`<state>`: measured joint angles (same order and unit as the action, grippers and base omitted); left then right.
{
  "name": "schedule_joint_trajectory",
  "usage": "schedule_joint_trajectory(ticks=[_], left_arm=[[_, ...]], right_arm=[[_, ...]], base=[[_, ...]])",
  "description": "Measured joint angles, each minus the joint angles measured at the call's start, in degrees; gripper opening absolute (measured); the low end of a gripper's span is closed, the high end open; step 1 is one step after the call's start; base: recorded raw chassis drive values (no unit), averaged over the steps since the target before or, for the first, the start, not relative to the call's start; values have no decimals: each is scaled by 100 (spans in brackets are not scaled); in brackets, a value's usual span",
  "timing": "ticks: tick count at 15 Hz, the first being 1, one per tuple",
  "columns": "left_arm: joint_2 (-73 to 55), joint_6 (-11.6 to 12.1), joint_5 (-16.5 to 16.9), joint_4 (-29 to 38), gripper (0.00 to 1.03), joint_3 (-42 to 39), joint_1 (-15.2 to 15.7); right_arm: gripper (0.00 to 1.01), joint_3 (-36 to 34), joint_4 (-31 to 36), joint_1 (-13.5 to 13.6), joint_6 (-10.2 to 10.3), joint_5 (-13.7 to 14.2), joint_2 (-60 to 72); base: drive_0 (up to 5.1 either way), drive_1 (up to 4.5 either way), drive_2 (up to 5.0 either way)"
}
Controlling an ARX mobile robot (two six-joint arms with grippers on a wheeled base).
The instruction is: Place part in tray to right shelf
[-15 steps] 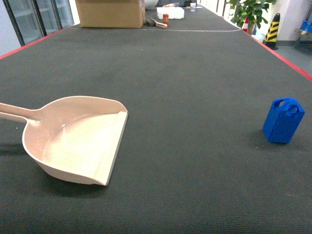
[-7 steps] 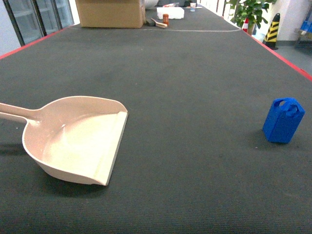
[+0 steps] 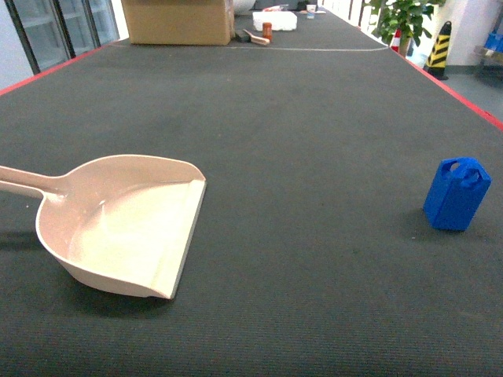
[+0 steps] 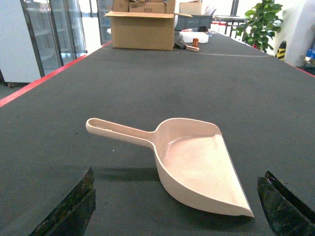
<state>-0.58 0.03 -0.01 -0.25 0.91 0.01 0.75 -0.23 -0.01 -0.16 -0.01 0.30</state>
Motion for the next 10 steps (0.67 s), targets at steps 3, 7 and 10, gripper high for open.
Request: schedule_joint_trajectory(ticks=[3, 7, 10], left_arm=[[-179, -116, -660, -249, 98, 46, -269], [-3254, -1836, -101, 1794, 98, 291, 525], [-6413, -3681, 455, 4216, 98, 874, 905]], right_arm=[[98, 0, -2, 0, 0, 2, -2], [98, 0, 2, 0, 0, 0, -2], [98, 0, 0, 0, 0, -2, 0]], base=[[0, 0, 0], [0, 0, 0], [0, 0, 0]])
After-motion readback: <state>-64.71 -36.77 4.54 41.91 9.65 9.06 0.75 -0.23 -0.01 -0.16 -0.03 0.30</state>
